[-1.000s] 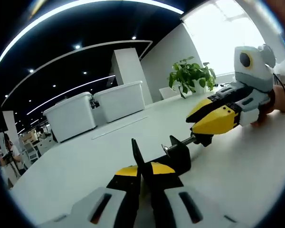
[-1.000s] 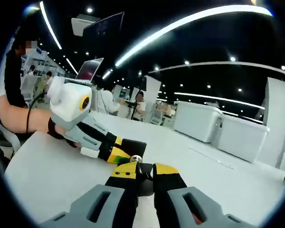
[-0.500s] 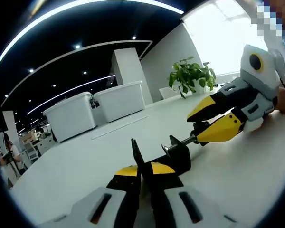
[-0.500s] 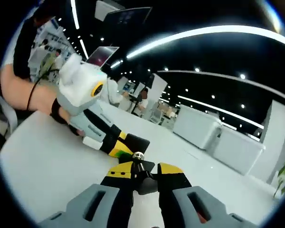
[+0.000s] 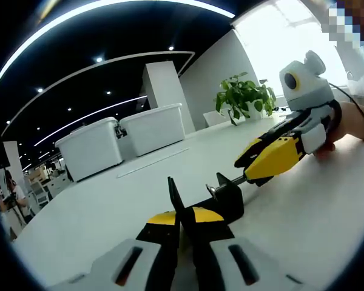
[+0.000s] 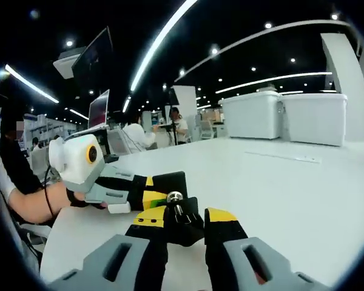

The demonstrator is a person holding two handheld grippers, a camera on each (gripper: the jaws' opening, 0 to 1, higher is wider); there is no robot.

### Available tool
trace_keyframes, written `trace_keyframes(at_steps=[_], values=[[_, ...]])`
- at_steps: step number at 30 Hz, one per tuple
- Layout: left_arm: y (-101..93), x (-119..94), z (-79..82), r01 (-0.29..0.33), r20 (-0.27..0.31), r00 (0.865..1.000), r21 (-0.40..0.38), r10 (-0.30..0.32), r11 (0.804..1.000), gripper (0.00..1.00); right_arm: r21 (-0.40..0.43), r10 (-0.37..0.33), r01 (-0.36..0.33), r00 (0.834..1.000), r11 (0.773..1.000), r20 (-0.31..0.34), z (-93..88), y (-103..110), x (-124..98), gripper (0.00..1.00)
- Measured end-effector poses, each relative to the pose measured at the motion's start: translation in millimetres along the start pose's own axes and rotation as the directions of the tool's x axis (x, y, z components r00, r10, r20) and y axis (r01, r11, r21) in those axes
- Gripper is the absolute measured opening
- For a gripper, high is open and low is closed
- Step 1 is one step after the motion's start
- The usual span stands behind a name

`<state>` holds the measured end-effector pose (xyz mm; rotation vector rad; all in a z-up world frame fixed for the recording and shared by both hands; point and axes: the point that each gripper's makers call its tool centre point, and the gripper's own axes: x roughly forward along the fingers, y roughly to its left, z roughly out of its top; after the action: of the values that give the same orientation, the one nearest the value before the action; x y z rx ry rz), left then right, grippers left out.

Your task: Clamp the fixed fixture on the desktop, loosen the retaining clip, secure it to the edge of the desk, and tighten the retaining clip.

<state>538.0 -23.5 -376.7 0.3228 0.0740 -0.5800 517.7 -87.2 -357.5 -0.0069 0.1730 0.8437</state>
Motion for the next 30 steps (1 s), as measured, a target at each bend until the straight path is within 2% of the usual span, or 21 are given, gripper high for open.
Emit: trace_keyframes(at_steps=[3, 6, 7, 9, 11, 15, 17, 18, 19, 20, 23, 26, 27, 30], values=[[0.1, 0, 0.0, 0.000, 0.000, 1.000, 0.000, 0.000, 1.000, 0.07, -0.027, 0.005, -0.004, 1.000, 1.000, 0.018, 0.6, 2, -1, 0.21], [0.2, 0, 0.0, -0.001, 0.000, 1.000, 0.001, 0.001, 1.000, 0.07, -0.185, 0.003, 0.008, 0.998, 0.983, 0.058, 4.0, 4, -1, 0.21], [0.3, 0, 0.0, -0.001, 0.000, 1.000, 0.001, 0.001, 1.000, 0.07, -0.259, 0.000, 0.018, 0.998, 0.966, 0.069, 4.9, 5, -2, 0.21], [0.5, 0, 0.0, 0.000, 0.000, 1.000, 0.001, 0.000, 1.000, 0.07, -0.406, -0.011, 0.041, 0.997, 0.913, 0.076, 5.4, 9, -1, 0.21], [0.6, 0, 0.1, -0.001, 0.000, 1.000, 0.002, 0.001, 1.000, 0.07, -0.494, -0.026, 0.061, 0.997, 0.867, 0.078, 5.0, 11, -1, 0.21], [0.8, 0, 0.2, 0.000, -0.001, 1.000, 0.000, 0.000, 1.000, 0.07, -0.578, -0.046, 0.087, 0.995, 0.811, 0.084, 4.2, 12, 1, 0.21], [0.8, 0, 0.3, 0.000, -0.001, 1.000, -0.001, 0.000, 1.000, 0.07, -0.600, -0.050, 0.091, 0.995, 0.795, 0.085, 3.8, 13, 1, 0.21], [0.8, 0, 0.3, 0.000, 0.000, 1.000, -0.001, 0.000, 1.000, 0.07, -0.601, -0.051, 0.092, 0.995, 0.794, 0.086, 3.7, 14, 1, 0.22], [0.8, 1, 0.3, 0.000, 0.000, 1.000, -0.001, 0.000, 1.000, 0.07, -0.599, -0.052, 0.093, 0.995, 0.796, 0.086, 4.2, 13, 1, 0.22], [0.8, 1, 0.2, -0.001, -0.001, 1.000, 0.000, 0.001, 1.000, 0.07, -0.580, -0.055, 0.096, 0.995, 0.809, 0.087, 4.6, 12, 1, 0.22], [0.7, 1, 0.2, -0.001, -0.001, 1.000, 0.000, 0.001, 1.000, 0.07, -0.459, -0.071, 0.101, 0.994, 0.883, 0.082, 4.0, 7, 0, 0.23], [0.6, 1, 0.1, 0.000, -0.001, 1.000, 0.000, 0.000, 1.000, 0.07, -0.292, -0.086, 0.106, 0.993, 0.950, 0.082, 6.1, -3, -4, 0.31], [0.6, 1, 0.2, 0.000, -0.001, 1.000, -0.001, 0.000, 1.000, 0.07, -0.268, -0.078, 0.101, 0.992, 0.958, 0.097, 9.7, -3, -4, 0.34], [0.1, 2, 0.2, 0.000, -0.001, 1.000, -0.001, 0.000, 1.000, 0.07, -0.096, -0.033, 0.047, 0.990, 0.994, 0.137, 21.2, -1, -9, 0.35]])
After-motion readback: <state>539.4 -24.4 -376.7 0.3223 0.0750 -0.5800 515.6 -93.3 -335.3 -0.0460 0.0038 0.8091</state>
